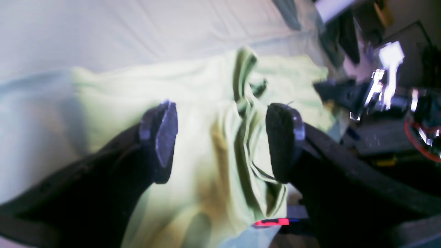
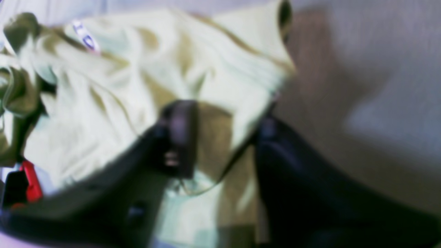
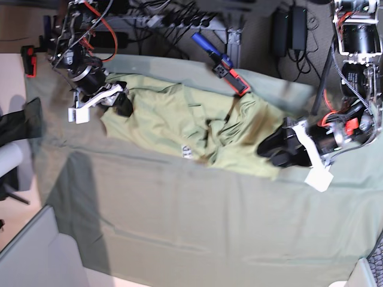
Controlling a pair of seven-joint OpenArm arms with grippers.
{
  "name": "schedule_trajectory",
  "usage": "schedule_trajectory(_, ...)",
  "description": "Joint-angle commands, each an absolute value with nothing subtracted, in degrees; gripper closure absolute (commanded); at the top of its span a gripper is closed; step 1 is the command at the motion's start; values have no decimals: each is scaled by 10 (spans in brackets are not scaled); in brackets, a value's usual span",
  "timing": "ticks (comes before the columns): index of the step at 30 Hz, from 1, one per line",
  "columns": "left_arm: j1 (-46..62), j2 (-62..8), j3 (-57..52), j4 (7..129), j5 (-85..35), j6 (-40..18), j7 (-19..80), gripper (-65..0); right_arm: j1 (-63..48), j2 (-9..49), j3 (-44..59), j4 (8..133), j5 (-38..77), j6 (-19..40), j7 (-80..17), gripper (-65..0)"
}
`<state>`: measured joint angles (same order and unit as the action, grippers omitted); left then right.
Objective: Fold the T-shirt properly
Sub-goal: 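Lower the folded end onto the shirt and open the left gripper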
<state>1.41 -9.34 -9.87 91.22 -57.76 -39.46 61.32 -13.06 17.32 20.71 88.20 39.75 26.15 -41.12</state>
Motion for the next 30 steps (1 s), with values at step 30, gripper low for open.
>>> schedule_trajectory(30,5,-173,-188,923,-636,-400,621,-430,-132,190,207,886,275,272,-369,0)
